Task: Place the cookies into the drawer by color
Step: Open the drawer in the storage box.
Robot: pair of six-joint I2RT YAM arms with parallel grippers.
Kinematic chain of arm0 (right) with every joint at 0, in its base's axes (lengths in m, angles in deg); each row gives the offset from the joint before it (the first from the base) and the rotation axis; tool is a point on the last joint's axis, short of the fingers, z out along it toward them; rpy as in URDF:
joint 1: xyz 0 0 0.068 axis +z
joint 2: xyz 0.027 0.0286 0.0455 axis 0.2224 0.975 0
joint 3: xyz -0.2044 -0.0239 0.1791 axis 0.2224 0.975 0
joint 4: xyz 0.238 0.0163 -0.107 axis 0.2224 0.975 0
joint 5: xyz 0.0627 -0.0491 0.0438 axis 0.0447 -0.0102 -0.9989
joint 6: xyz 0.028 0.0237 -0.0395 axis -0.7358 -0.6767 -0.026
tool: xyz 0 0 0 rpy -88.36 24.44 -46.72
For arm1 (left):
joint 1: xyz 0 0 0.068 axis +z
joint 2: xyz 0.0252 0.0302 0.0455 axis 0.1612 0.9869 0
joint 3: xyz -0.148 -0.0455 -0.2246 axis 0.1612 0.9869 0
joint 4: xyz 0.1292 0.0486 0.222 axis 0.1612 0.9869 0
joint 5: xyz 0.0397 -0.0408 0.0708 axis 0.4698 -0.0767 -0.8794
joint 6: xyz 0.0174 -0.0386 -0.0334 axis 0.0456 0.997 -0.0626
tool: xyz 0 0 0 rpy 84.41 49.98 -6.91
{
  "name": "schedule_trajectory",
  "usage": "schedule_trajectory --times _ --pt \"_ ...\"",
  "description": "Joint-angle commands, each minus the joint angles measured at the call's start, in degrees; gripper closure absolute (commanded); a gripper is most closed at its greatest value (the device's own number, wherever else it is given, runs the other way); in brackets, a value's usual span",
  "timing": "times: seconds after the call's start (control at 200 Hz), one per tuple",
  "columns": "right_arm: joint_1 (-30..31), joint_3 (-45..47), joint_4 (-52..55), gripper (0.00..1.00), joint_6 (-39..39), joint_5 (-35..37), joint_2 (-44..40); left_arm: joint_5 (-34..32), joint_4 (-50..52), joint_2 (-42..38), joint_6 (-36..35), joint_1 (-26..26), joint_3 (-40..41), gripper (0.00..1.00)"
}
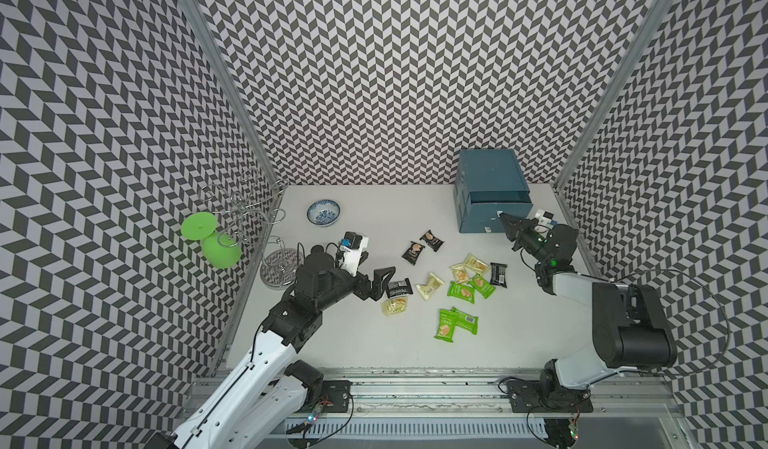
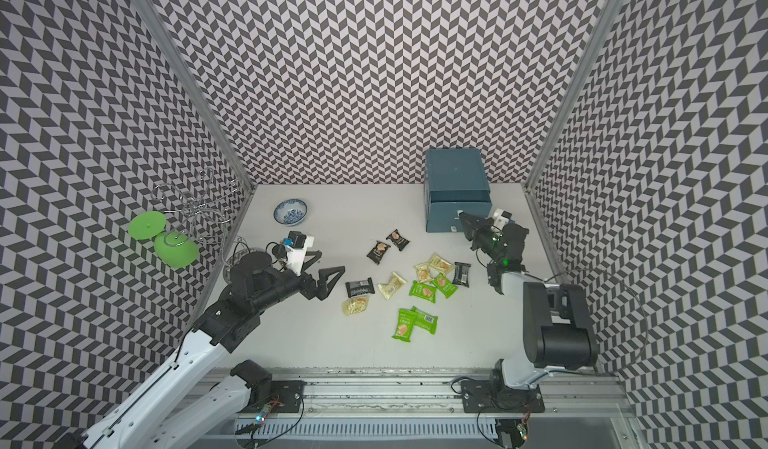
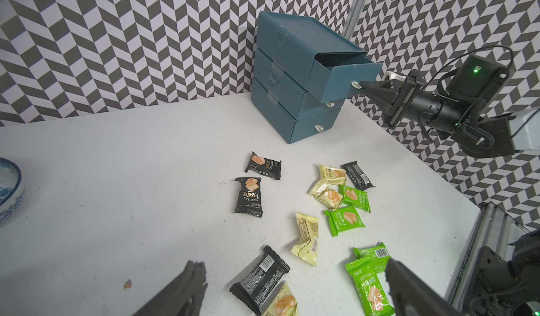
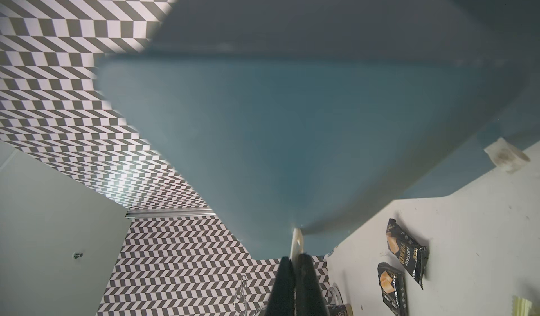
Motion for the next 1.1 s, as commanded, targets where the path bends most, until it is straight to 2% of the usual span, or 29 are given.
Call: schedule_trajectory --times 0.0,0.155,0.376,0.676,0.821,0.946,1.097 --pt "0.36 2.69 -3.56 1.0 1.21 -2.02 -4.27 -0.48 -0.87 -0.42 -0.38 0.39 0.53 0.0" --pt "0.3 6.11 -2.27 1.0 2.22 -2.08 -9.01 -0.47 -0.91 -0.16 -0.3 0.53 0.47 0.0" --pt "0.21 8.03 5.66 1.0 7.53 -0.55 -14.97 -0.6 -0.98 0.04 -0.29 0.73 0.52 0.01" --pt "0.04 9.33 5.38 0.97 10.9 -1.51 -11.68 -0.58 -0.79 0.54 -0.24 1.35 0.53 0.0" --pt "0.0 8.48 6.42 0.83 12.53 -1.97 -11.92 -0.71 -0.8 0.77 -0.22 1.57 0.47 0.0" --pt "-0.11 7.68 10.56 0.59 14.98 -0.75 -14.19 -0.6 -0.67 1.0 -0.19 1.78 0.37 0.0" --pt "-0.06 7.77 16.9 0.5 18.11 1.87 -19.86 -0.6 -0.7 0.99 -0.07 1.91 0.44 0.0"
